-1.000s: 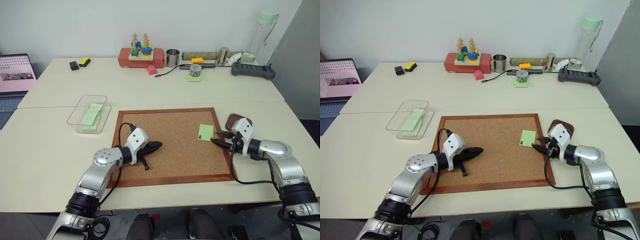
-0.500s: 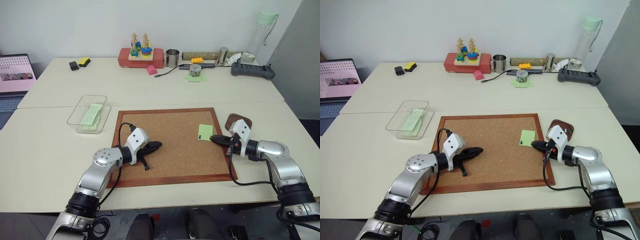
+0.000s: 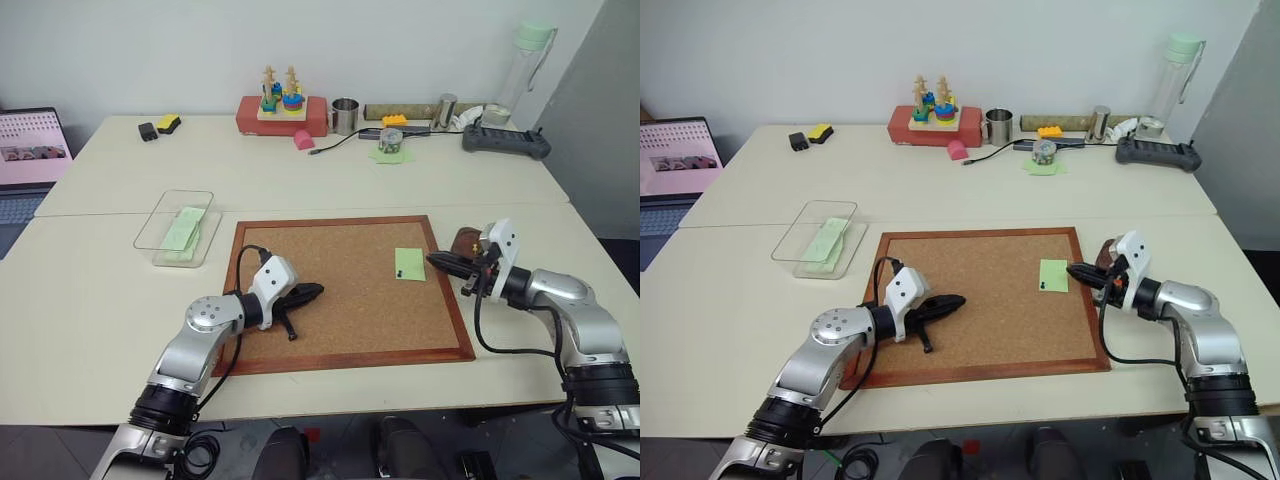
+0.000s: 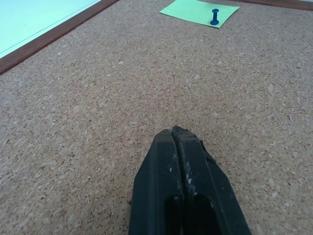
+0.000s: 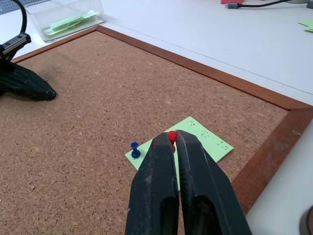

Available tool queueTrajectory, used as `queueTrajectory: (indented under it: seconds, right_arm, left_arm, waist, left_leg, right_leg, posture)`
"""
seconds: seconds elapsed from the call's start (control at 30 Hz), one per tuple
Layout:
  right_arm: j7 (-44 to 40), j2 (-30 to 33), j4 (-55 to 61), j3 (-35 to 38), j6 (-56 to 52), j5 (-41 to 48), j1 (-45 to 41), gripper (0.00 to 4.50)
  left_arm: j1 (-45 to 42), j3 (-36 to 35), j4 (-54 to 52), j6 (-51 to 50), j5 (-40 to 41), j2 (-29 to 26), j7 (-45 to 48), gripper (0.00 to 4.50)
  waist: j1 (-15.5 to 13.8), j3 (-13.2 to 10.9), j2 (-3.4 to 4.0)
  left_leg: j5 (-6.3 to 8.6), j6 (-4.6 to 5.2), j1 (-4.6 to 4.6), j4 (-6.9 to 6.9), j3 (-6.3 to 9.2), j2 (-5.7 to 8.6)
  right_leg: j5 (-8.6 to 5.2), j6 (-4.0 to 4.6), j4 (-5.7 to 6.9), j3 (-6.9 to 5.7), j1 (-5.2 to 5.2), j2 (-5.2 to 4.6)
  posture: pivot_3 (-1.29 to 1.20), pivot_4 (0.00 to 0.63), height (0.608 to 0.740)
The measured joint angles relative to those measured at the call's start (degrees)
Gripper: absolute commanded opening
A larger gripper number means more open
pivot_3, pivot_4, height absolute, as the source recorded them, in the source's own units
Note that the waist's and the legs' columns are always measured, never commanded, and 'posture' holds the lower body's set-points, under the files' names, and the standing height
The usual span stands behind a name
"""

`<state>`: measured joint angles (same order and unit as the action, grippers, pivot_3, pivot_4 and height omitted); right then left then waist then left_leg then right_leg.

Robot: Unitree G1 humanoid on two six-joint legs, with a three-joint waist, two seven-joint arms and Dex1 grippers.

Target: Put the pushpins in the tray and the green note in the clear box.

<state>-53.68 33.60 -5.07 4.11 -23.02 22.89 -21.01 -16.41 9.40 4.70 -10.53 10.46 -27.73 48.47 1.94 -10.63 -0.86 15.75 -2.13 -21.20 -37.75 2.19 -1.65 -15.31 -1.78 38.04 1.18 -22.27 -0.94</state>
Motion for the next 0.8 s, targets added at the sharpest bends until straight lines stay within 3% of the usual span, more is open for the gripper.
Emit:
queueTrajectory:
  seconds: [0.13, 0.43, 0.57, 0.8]
  right_arm:
    - [3.35, -0.4, -0.44, 2.04, -1.36, 0.8, -0.74, 0.01]
    - [18.02, 0.18, -16.17, 5.32, 1.41, -7.39, -5.54, 0.01]
    - [20.7, 0.22, -19.89, 5.37, 2.79, -9.39, -7.42, 0.57]
    - [20.79, -0.05, -20.56, 6.11, 3.01, -8.52, -7.61, 2.13]
  left_arm:
    - [0.0, 0.0, 0.02, 0.03, 0.0, 0.0, 0.01, 0.0]
    - [0.1, 0.06, 0.09, 0.58, -0.06, -0.14, -0.02, 0.0]
    - [0.13, 0.07, 0.13, 0.64, -0.07, -0.15, -0.02, 0.0]
    - [0.17, 0.07, 0.07, 0.65, -0.07, -0.14, -0.07, 0.0]
  waist:
    - [0.01, 0.0, 0.0]
    - [-0.02, 0.0, 0.0]
    - [0.01, 0.0, 0.0]
    - [0.01, 0.0, 0.0]
  left_leg:
    - [0.0, 0.0, 0.0, 0.0, -0.03, 0.0]
    - [0.0, 0.0, 0.01, 0.03, -0.11, 0.01]
    - [0.0, 0.0, 0.04, 0.03, -0.17, 0.01]
    - [0.0, 0.0, 0.05, 0.04, -0.2, 0.01]
  right_leg:
    - [0.0, 0.0, -0.02, 0.02, 0.0, 0.0]
    - [0.0, 0.01, -0.01, 0.09, -0.01, 0.0]
    - [0.0, 0.01, -0.02, 0.14, -0.01, 0.0]
    - [0.0, 0.0, -0.02, 0.17, -0.01, 0.0]
  posture:
    - [0.0, 0.15, 0.74]
    - [0.0, 0.15, 0.74]
    - [0.0, 0.15, 0.74]
    - [0.0, 0.15, 0.74]
